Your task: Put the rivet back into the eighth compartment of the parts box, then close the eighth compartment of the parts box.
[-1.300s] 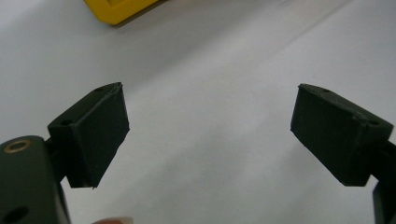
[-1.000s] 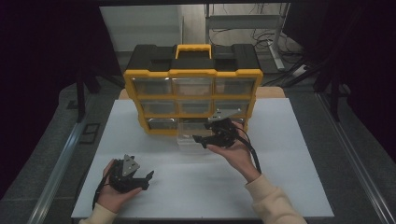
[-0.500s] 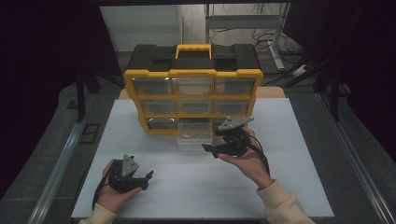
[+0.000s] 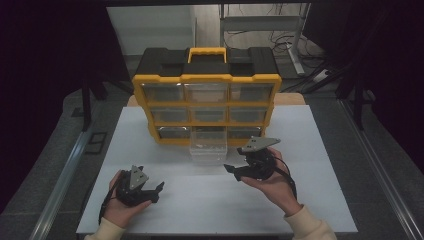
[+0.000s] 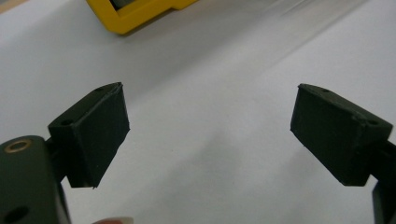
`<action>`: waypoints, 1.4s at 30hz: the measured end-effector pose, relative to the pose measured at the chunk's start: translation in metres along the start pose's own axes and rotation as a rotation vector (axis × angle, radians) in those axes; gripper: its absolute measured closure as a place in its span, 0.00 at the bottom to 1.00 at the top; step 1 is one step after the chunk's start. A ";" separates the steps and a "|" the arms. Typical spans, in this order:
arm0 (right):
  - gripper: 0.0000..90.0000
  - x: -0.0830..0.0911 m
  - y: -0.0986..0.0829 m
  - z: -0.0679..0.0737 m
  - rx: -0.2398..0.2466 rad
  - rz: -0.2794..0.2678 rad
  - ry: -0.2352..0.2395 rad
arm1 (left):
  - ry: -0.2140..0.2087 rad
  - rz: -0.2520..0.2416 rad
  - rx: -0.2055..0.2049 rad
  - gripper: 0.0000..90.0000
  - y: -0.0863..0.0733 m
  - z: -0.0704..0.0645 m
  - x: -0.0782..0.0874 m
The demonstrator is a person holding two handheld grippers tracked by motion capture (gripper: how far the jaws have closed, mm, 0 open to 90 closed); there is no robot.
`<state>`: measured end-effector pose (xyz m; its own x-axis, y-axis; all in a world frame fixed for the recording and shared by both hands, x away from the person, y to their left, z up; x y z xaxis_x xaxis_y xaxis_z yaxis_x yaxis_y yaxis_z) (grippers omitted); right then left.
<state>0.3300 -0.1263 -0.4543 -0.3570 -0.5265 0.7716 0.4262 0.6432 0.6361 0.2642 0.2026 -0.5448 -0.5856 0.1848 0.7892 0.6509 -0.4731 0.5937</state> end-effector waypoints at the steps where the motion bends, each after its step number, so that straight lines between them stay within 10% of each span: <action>1: 0.32 0.000 -0.002 0.001 -0.002 0.000 0.003 | 0.002 0.002 -0.001 0.13 0.000 0.000 0.000; 17: 0.34 0.000 -0.007 0.010 0.009 -0.006 0.010 | -0.002 0.005 0.001 0.13 -0.001 -0.001 0.000; 26: 0.82 -0.003 -0.004 0.024 0.051 -0.019 0.042 | -0.001 0.009 -0.003 0.13 -0.001 -0.002 -0.001; 42: 1.00 -0.036 -0.001 0.033 0.103 0.057 0.052 | -0.002 0.009 -0.004 0.13 -0.001 -0.004 -0.002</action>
<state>0.3150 -0.0893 -0.4825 -0.2901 -0.5136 0.8075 0.3557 0.7255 0.5892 0.2628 0.1996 -0.5475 -0.5790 0.1825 0.7946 0.6540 -0.4781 0.5863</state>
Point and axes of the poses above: each handheld gripper's, and its own axes: x roughly backward along the jaws, y roughly out of its top, z roughly to its left, the point moved 4 cm from there along -x, roughly forward along the jaws, and after that the axes turned 12 degrees about z, right-handed, at the moved point
